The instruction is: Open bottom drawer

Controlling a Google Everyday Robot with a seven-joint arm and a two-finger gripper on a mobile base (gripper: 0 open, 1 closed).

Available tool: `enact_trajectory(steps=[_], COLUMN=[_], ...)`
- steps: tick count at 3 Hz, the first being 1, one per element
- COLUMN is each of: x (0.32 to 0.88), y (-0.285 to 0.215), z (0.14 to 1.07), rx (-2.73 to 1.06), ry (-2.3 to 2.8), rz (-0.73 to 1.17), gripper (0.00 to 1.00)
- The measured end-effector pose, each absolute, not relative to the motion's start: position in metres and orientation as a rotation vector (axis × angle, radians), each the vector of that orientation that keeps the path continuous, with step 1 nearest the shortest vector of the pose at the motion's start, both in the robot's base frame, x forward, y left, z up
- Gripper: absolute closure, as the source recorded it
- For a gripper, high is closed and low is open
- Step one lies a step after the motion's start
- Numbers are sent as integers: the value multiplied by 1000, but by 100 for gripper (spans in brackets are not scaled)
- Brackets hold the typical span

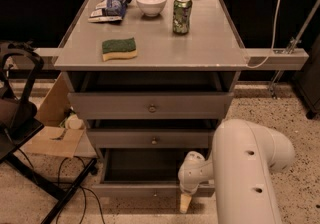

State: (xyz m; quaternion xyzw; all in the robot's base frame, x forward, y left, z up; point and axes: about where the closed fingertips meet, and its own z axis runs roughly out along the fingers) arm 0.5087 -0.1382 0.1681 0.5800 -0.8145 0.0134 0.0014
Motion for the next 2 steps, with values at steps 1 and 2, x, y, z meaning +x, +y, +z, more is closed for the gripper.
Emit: enact_trajectory(steps=[1, 2], x=[492, 467], y=[-136, -134], z=[165, 163], rx=[1791, 1730], ry=[-2519, -2465], rz=[43, 21], gripper=[32, 56])
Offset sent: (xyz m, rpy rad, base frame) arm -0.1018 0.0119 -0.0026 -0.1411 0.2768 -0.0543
